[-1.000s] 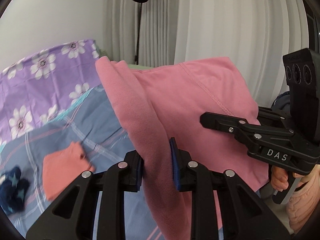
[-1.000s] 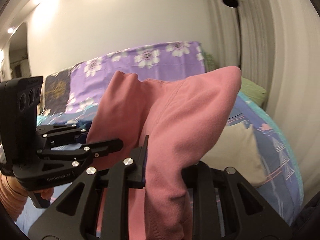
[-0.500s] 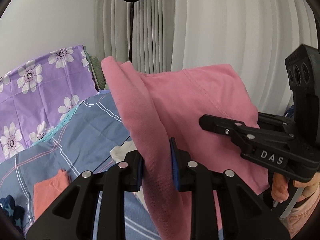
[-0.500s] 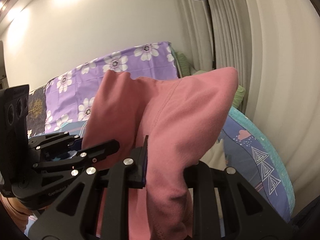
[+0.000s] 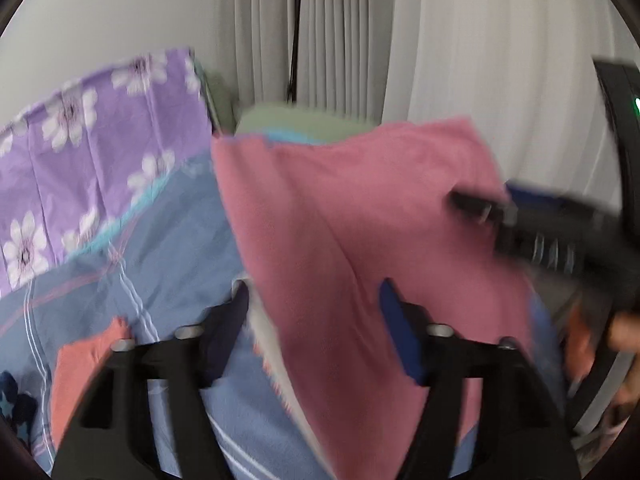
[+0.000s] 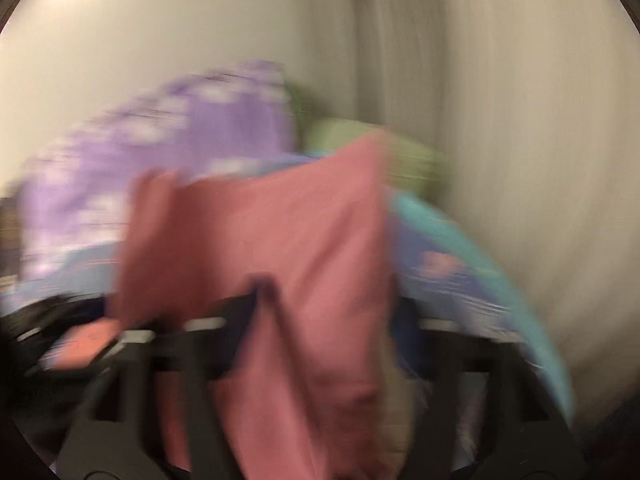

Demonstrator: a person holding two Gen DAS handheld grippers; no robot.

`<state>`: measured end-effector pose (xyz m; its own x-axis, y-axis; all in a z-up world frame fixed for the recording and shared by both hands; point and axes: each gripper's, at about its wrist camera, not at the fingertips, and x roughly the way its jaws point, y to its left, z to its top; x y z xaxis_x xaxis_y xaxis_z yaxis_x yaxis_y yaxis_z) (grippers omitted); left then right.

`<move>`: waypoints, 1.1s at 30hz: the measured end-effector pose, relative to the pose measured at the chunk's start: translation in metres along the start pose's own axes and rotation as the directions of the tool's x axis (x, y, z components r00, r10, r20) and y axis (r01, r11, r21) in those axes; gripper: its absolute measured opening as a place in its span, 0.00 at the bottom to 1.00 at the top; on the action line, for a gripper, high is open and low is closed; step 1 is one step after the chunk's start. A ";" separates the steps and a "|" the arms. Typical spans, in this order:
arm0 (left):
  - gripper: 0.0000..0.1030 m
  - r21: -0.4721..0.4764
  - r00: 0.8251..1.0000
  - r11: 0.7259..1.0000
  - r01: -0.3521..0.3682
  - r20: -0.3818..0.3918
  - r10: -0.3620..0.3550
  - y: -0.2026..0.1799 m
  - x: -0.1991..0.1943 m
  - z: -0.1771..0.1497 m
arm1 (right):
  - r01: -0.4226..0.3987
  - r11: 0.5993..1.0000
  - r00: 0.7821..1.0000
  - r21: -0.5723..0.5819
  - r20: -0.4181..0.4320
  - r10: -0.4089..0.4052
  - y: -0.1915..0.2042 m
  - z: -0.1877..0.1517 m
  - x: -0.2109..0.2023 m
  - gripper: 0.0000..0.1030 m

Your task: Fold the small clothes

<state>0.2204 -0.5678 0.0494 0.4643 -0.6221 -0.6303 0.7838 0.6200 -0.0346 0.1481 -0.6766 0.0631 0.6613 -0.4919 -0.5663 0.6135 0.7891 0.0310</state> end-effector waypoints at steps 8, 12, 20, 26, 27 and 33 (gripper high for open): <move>0.78 -0.104 0.982 0.989 0.109 -0.144 -0.124 0.014 0.036 -0.087 | -0.037 0.986 0.978 0.161 -0.195 0.069 -0.021 -0.110 0.051 0.79; 0.83 -0.192 0.975 0.971 0.142 -0.141 -0.170 0.022 0.030 -0.102 | -0.125 0.936 0.972 0.328 -0.151 0.182 -0.049 -0.136 0.055 0.85; 0.85 -0.183 0.983 0.975 0.125 -0.108 -0.146 0.013 -0.013 -0.117 | 0.050 0.984 0.992 0.172 -0.119 -0.029 -0.026 -0.123 0.009 0.87; 0.96 -0.032 0.997 0.996 0.078 -0.016 -0.079 0.002 -0.066 -0.132 | 0.046 0.998 0.997 0.032 0.053 -0.048 0.011 -0.145 -0.094 0.87; 0.98 -0.016 0.998 0.998 0.065 -0.002 -0.065 0.000 -0.074 -0.135 | 0.054 0.998 0.996 0.017 0.073 -0.055 0.017 -0.149 -0.109 0.89; 0.98 0.011 0.998 1.000 0.023 0.054 -0.023 -0.005 -0.129 -0.163 | 0.028 1.000 0.987 -0.004 0.160 -0.027 0.043 -0.177 -0.186 0.96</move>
<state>0.0894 -0.4130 0.0046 0.4674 -0.6611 -0.5869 0.7985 0.6007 -0.0407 -0.0246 -0.4859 0.0242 0.7051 -0.5656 -0.4276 0.6300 0.7765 0.0117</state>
